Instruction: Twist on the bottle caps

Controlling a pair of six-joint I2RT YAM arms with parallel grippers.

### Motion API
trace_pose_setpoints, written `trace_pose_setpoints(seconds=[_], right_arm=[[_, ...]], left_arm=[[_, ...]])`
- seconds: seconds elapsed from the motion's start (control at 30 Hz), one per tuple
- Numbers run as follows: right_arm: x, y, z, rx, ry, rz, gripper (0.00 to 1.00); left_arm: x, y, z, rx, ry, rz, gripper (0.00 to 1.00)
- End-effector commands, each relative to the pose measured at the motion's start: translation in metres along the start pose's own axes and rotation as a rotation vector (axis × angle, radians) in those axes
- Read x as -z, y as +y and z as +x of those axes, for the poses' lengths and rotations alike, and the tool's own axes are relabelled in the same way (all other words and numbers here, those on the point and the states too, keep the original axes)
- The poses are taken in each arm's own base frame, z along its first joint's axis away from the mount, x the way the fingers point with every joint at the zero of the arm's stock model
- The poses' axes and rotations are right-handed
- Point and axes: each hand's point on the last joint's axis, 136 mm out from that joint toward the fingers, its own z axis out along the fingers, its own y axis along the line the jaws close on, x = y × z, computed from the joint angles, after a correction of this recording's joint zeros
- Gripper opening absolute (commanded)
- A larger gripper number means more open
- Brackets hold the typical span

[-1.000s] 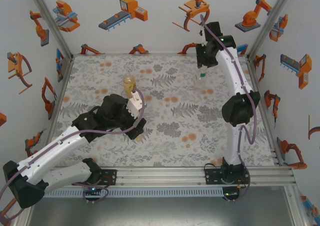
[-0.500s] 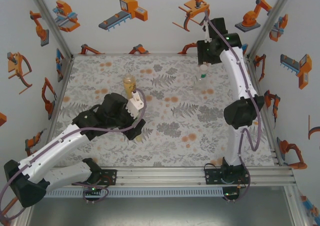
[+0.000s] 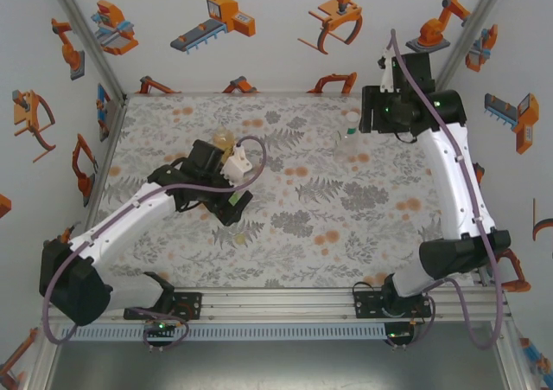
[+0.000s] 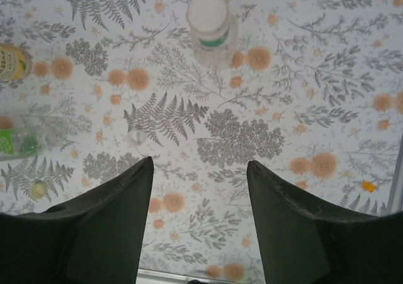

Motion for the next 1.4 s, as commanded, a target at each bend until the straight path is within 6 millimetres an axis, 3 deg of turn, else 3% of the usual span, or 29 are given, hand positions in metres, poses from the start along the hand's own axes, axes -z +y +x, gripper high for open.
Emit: trace_pose_setpoints(seconds=[0.0, 0.27, 0.5, 0.97, 1.13, 1.37], right_arm=[[0.013, 0.002, 0.013, -0.042, -0.025, -0.022, 0.58], [0.022, 0.001, 0.050, -0.067, 0.015, -0.039, 0.58], [0.023, -0.001, 0.070, -0.079, 0.041, -0.036, 0.57], [0.017, 0.000, 0.086, -0.115, 0.062, -0.055, 0.57], [0.015, 0.000, 0.091, -0.120, 0.065, -0.058, 0.57], [0.013, 0.000, 0.098, -0.126, 0.076, -0.060, 0.57]], left_arm=[[-0.014, 0.016, -0.001, -0.073, 0.009, -0.045, 0.93], [-0.051, 0.042, 0.016, -0.060, 0.083, -0.015, 0.93], [-0.076, 0.044, 0.030, -0.032, 0.143, 0.046, 0.93], [-0.087, 0.029, 0.033, 0.121, 0.163, 0.104, 0.65], [-0.093, 0.026, 0.025, 0.171, 0.173, 0.078, 0.60], [-0.115, 0.023, -0.003, 0.239, 0.180, 0.071, 0.55]])
